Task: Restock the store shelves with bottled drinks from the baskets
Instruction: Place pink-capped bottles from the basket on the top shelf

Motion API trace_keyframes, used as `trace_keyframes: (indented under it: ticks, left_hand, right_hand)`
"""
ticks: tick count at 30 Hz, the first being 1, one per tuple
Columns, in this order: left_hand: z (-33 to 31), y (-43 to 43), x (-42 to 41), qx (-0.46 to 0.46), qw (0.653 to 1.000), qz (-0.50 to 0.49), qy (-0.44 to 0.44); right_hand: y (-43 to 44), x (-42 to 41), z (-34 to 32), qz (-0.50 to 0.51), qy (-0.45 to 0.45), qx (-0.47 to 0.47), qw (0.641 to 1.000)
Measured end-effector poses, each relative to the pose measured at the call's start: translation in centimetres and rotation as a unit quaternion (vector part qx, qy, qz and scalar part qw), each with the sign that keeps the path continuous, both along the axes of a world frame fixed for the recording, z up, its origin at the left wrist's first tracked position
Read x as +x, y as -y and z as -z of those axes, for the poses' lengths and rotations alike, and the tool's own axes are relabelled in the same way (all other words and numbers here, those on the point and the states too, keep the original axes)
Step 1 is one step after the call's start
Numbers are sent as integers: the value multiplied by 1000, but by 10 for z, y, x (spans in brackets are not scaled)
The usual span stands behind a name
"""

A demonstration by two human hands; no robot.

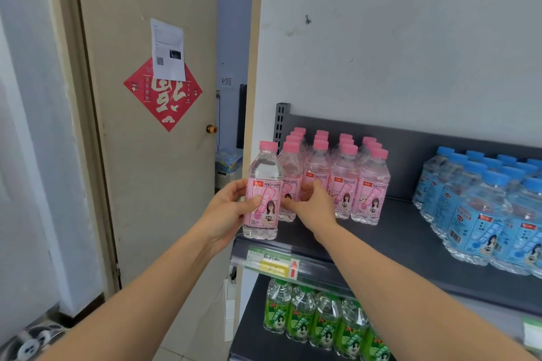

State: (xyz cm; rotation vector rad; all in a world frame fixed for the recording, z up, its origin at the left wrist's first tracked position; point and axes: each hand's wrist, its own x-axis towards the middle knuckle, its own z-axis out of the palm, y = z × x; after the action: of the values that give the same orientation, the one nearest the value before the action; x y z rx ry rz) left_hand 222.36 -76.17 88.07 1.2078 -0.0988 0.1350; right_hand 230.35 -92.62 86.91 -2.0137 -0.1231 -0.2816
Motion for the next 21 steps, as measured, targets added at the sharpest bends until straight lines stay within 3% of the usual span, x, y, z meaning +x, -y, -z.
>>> trace_keyframes:
  ticks: [3, 6, 8, 11, 15, 19, 21]
  left_hand:
    - [-1, 9, 1, -3, 1000, 11, 4]
    - [-2, 20, 3, -1, 1000, 19, 10]
    - [-3, 29, 3, -1, 1000, 26, 15]
    - [-5, 41, 6, 26, 999, 30, 21]
    - [-7, 49, 12, 162, 986, -9, 45]
    - [-7, 51, 22, 320, 930, -175, 40]
    - [-4, 49, 29, 367, 907, -204, 17]
  right_hand:
    - [7, -15, -7, 16, 53, 62, 997]
    - [14, -35, -23, -91, 17, 164, 982]
    - [16, -45, -29, -161, -2, 141, 977]
    - [24, -46, -32, -164, 12, 137, 977]
    - [43, -41, -30, -116, 27, 145, 982]
    - [57, -33, -25, -63, 31, 126, 990]
    - [61, -30, -22, -50, 28, 124, 991]
